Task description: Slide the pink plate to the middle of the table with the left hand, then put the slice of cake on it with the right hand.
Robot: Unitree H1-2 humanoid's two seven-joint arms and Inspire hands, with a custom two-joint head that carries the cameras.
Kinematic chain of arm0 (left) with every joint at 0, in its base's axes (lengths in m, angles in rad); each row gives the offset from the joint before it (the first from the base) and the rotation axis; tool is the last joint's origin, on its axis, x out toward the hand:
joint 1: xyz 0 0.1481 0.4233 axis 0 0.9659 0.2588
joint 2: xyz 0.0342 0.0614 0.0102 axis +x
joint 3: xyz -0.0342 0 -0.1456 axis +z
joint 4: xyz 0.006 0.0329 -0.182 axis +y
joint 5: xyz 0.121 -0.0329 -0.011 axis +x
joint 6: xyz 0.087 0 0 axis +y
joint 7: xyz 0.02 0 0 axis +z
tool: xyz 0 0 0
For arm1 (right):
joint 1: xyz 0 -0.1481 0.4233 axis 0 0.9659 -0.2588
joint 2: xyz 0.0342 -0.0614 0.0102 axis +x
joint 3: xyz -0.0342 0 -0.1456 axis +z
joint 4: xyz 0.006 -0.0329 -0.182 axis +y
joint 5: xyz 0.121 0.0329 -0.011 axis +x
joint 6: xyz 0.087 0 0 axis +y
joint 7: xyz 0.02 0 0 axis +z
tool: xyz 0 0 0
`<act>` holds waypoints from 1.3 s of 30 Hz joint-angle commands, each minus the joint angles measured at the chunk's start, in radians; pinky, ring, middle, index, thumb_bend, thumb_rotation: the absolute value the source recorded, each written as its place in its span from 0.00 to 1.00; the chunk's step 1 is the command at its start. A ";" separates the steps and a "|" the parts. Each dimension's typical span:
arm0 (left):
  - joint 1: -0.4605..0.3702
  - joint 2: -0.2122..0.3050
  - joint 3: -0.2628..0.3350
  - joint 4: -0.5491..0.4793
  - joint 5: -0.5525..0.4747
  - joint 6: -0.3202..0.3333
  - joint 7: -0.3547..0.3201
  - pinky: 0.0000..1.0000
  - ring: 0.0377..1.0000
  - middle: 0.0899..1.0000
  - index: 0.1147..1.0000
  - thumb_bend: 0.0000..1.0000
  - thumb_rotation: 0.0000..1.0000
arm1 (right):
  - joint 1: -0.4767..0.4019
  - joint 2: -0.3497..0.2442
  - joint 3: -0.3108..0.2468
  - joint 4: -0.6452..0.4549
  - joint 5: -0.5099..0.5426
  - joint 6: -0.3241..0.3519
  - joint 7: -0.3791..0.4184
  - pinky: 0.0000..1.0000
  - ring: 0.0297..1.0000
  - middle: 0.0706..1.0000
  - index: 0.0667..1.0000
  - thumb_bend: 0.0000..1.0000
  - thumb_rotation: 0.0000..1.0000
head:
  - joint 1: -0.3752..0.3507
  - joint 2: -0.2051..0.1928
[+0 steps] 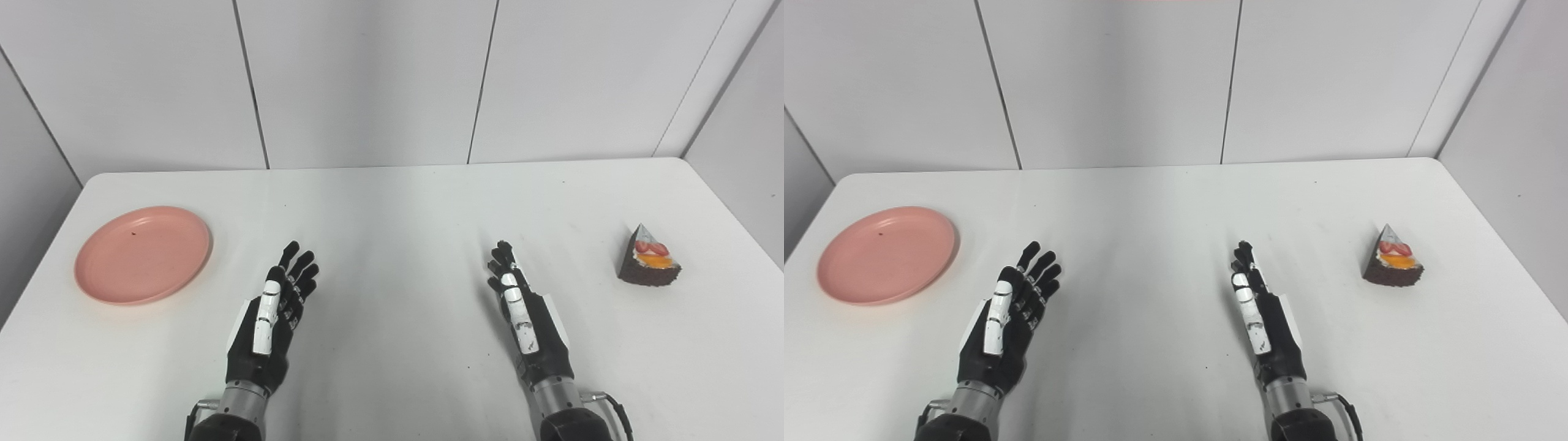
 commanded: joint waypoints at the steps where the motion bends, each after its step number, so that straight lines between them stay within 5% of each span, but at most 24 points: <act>1: 0.050 0.016 0.006 0.049 -0.008 0.006 -0.012 0.98 0.95 0.95 0.95 0.49 1.00 | 0.025 0.007 0.004 0.025 0.000 -0.038 0.002 0.97 0.97 0.98 0.99 0.42 1.00 | -0.001 -0.002; 27: 0.045 0.015 0.013 0.062 -0.009 0.005 -0.017 0.98 0.95 0.95 0.95 0.48 1.00 | 0.019 0.007 0.009 0.043 -0.006 -0.053 0.002 0.97 0.97 0.98 0.99 0.41 1.00 | 0.007 -0.011; 39: 0.031 -0.028 -0.020 0.127 0.040 -0.037 0.002 0.96 0.95 0.94 0.94 0.49 1.00 | 0.015 -0.033 -0.023 0.089 0.062 -0.093 0.041 0.99 0.98 0.99 1.00 0.43 1.00 | 0.230 -0.101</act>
